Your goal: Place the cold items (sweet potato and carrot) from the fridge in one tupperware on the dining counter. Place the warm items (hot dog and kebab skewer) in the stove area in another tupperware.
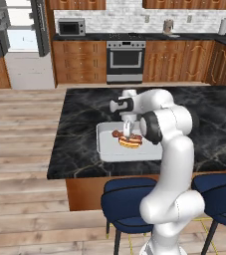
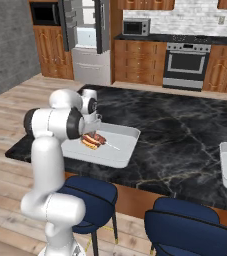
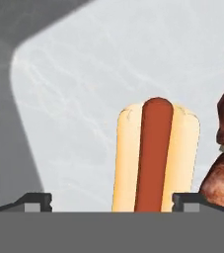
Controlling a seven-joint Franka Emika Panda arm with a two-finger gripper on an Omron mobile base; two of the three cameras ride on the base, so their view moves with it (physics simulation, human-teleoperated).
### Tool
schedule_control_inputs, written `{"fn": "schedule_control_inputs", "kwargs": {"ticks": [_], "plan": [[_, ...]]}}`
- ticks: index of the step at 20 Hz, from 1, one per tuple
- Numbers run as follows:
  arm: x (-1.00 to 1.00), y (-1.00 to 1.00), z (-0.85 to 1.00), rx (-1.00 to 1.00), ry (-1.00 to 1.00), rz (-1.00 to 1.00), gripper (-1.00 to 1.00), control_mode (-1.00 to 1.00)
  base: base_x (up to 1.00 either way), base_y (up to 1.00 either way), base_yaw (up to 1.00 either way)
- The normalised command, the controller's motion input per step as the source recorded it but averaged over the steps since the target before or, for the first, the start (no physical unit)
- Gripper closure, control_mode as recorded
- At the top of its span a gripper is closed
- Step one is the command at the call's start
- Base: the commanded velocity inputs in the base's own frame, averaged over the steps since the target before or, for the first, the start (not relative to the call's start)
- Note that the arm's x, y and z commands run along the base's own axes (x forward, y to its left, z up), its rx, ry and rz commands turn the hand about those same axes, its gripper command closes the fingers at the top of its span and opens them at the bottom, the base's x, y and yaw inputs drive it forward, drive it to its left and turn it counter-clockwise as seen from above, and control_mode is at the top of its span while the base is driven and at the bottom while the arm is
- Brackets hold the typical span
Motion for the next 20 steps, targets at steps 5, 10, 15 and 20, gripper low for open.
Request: {"fn": "schedule_control_inputs", "kwargs": {"ticks": [5,10,15,20], "plan": [[-0.54,-0.03,0.53,0.01,-0.18,0.0,-1.0,-1.0,0.0,0.0,0.0],[-0.64,-0.04,0.63,0.04,-0.14,-0.04,-1.0,-1.0,0.0,0.0,0.0],[-0.71,-0.08,0.55,0.09,-0.05,-0.2,-1.0,-1.0,0.0,0.0,0.0],[-0.58,-0.1,0.58,0.08,0.01,-0.35,-1.0,-1.0,0.0,0.0,0.0]]}}
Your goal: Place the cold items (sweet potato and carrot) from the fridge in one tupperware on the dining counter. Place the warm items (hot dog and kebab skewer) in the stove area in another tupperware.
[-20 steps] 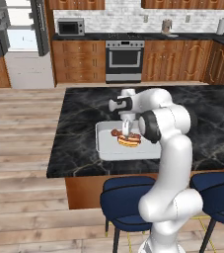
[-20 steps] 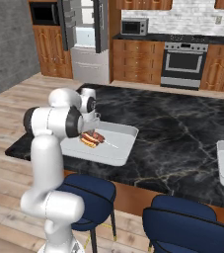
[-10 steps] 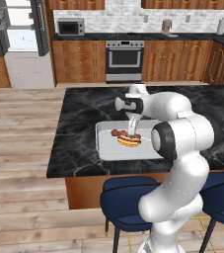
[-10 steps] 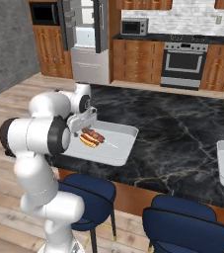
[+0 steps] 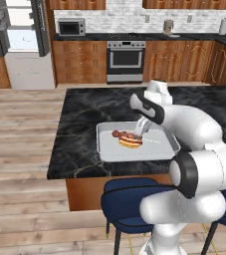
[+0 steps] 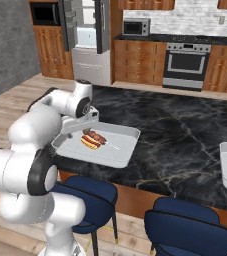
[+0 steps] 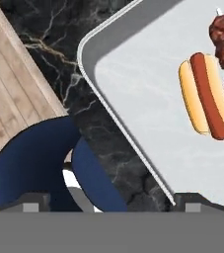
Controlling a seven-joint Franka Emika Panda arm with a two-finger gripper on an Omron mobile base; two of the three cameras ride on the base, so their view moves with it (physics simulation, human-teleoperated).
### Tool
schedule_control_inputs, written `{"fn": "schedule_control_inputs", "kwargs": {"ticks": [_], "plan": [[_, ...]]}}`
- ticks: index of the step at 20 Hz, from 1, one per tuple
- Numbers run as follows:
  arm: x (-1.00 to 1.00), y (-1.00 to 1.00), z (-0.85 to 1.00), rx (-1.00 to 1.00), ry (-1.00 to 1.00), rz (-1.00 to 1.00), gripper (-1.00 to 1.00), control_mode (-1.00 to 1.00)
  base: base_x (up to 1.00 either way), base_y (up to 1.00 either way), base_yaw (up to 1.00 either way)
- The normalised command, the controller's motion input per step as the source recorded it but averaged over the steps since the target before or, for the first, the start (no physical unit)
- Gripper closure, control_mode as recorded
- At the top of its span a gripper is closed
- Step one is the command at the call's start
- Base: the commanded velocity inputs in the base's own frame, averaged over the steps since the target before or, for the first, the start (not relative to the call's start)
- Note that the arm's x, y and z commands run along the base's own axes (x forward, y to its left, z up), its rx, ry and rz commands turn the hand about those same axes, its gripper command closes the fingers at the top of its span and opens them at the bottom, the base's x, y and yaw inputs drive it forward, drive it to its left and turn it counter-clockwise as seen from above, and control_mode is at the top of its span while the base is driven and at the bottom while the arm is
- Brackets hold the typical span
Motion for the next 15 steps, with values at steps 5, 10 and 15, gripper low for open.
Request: {"fn": "schedule_control_inputs", "kwargs": {"ticks": [5,10,15], "plan": [[-0.52,-0.1,0.65,0.07,0.01,-0.36,-1.0,-1.0,0.0,0.0,0.0],[-0.75,-0.11,0.52,0.03,-0.03,-0.37,-1.0,-1.0,0.0,0.0,0.0],[-0.78,-0.06,0.5,0.01,-0.08,-0.36,-1.0,-1.0,0.0,0.0,0.0]]}}
